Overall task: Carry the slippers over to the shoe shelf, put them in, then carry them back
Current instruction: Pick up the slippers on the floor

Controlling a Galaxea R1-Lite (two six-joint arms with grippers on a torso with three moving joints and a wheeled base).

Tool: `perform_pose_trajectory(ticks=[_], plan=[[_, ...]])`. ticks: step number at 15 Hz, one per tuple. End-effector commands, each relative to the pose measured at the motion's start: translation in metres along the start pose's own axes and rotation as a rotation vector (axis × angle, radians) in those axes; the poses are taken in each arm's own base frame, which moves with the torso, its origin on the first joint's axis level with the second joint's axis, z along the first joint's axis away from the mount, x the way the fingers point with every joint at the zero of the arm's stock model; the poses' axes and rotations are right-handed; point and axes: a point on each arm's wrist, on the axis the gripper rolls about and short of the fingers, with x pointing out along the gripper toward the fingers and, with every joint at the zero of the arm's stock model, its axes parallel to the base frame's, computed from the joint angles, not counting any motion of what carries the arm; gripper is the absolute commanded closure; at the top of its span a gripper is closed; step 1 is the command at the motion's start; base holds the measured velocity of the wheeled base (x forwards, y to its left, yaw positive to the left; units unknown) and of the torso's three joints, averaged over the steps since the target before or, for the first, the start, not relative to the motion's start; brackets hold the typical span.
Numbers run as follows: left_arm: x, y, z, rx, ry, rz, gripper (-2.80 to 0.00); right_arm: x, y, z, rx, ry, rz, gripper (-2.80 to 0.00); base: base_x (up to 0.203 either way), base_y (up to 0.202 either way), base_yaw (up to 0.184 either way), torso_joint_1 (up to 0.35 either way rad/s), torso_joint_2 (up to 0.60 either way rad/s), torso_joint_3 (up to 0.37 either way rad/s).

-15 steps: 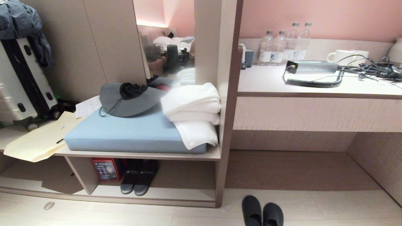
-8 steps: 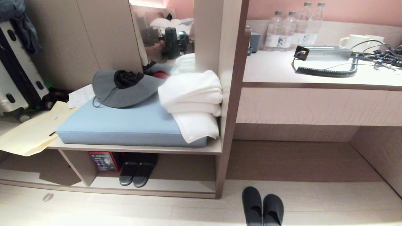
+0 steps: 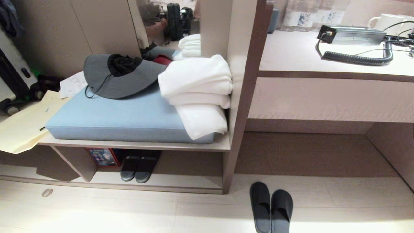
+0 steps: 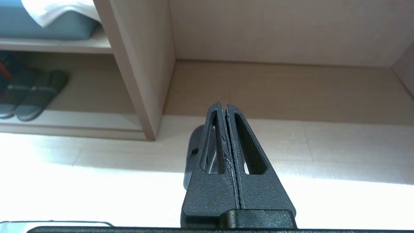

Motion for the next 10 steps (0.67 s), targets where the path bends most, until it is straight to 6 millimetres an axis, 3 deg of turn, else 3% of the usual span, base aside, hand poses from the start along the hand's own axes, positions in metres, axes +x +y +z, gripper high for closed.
perform_pose_trajectory(ticks=[1,10], plan=[[0.0000,0.0000,0.0001,-0.002,-0.001,0.001,0.00,-0.0001,0.0000,0.0000,0.000,-0.002,0.000,0.00,0.000,0.000,0.000,0.005,0.00,-0.196],[0.0000,0.0000,0.0001,-0.002,-0.001,0.001,0.00,0.0000,0.0000,0.0000,0.000,-0.001,0.000,0.00,0.000,0.000,0.000,0.005,0.00,-0.199]])
